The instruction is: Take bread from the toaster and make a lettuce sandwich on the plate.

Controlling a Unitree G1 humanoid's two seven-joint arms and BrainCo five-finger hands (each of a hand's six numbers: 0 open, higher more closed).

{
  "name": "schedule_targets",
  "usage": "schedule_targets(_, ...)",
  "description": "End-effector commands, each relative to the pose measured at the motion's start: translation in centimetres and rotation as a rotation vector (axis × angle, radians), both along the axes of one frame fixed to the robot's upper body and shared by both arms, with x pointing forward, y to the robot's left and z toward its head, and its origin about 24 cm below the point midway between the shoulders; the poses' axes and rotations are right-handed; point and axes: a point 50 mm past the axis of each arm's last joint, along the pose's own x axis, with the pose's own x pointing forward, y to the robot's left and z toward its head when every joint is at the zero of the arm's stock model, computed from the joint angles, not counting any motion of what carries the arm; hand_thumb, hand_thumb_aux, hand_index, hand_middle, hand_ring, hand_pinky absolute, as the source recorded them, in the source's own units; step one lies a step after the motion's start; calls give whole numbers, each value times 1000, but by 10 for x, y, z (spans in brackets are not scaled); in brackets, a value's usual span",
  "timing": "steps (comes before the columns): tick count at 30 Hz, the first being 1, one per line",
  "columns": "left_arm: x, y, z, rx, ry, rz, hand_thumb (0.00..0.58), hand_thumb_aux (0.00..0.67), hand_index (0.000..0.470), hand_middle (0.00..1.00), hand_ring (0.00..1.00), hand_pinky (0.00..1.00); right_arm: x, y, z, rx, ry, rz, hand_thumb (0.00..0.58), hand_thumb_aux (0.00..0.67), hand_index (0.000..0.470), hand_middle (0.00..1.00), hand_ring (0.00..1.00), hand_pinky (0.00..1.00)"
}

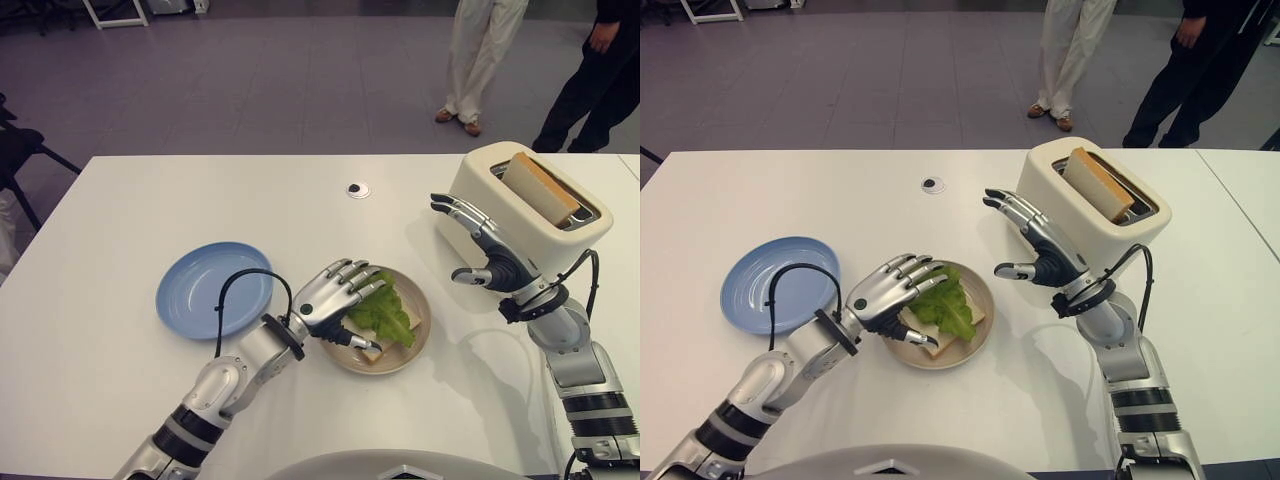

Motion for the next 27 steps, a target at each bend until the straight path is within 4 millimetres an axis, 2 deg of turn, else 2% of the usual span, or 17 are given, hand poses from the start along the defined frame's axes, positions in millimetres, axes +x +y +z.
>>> schedule_targets(1,-13,16,8,-204,53,61,0,0,0,0,0,0,5,-22,29,-74,-118,-88,0,0,0,0,0,0)
schedule_targets(5,-26,29,5,-560,210,112,0,0,0,0,0,0,9,-51,61,-125,-215,-222,0,0,0,0,0,0)
schedule_targets(8,-23,37,-4,-812,337,125,0,0,0,0,0,0,16,-83,72,-197,-227,-384,0,0,0,0,0,0)
schedule_targets(12,-19,40,-8,-960,409,104,0,0,0,0,0,0,25,-114,59,-317,-142,-547,0,0,0,0,0,0)
schedule_targets(17,-19,44,-9,-986,422,99,0,0,0,0,0,0,32,-124,36,-358,-7,-588,0,0,0,0,0,0)
schedule_targets(18,-19,44,-9,-985,423,97,0,0,0,0,0,0,32,-125,33,-355,11,-590,83,50,35,0,0,0)
schedule_targets(19,-20,44,-10,-983,424,95,0,0,0,0,0,0,33,-125,30,-353,27,-584,265,176,123,0,0,0)
schedule_targets(20,-20,44,-10,-978,426,94,0,0,0,0,0,0,34,-123,27,-347,43,-572,438,339,238,0,0,0)
schedule_targets(21,-20,43,-11,-973,428,93,0,0,0,0,0,0,34,-121,25,-342,55,-559,476,386,271,0,0,0)
schedule_targets(24,-22,43,-11,-962,427,92,0,0,0,0,0,0,35,-115,20,-324,81,-523,531,476,334,0,0,0)
schedule_targets(25,-22,43,-11,-958,426,92,0,0,0,0,0,0,35,-114,19,-316,86,-515,560,547,383,0,0,0)
schedule_targets(27,-22,43,-12,-949,426,91,0,0,0,0,0,0,35,-113,18,-301,91,-505,579,644,452,0,0,0)
